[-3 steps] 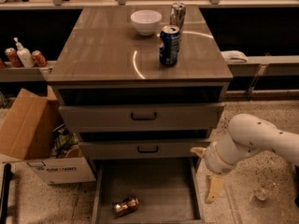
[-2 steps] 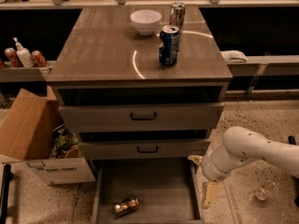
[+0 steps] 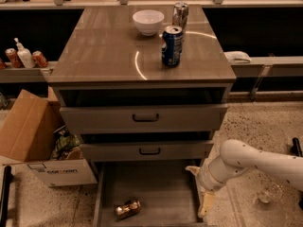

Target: Pick orange can from bottom drawer and place on counter

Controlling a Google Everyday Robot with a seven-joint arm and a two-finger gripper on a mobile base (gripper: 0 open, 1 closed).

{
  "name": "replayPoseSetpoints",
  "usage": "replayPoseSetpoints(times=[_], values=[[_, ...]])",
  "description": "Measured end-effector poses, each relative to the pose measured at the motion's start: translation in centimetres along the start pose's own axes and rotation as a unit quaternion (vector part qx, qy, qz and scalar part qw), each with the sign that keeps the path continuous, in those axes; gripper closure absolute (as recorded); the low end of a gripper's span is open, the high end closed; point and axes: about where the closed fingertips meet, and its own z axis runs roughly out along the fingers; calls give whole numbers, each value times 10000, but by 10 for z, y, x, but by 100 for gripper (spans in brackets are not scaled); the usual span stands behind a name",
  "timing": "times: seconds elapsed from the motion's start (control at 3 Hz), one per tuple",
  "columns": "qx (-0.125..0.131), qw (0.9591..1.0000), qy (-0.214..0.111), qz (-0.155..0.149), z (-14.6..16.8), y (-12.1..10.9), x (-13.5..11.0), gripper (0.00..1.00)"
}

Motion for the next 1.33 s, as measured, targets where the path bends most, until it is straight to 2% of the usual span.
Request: replayPoseSetpoints(times=[0.67,1.0,1.33], values=[[-263,9978,-423,-446,69,-43,-9,0],[-509,9946,-598,-676,152,-66,-38,0],[-509,9946,-598,-676,152,-66,-38,0]])
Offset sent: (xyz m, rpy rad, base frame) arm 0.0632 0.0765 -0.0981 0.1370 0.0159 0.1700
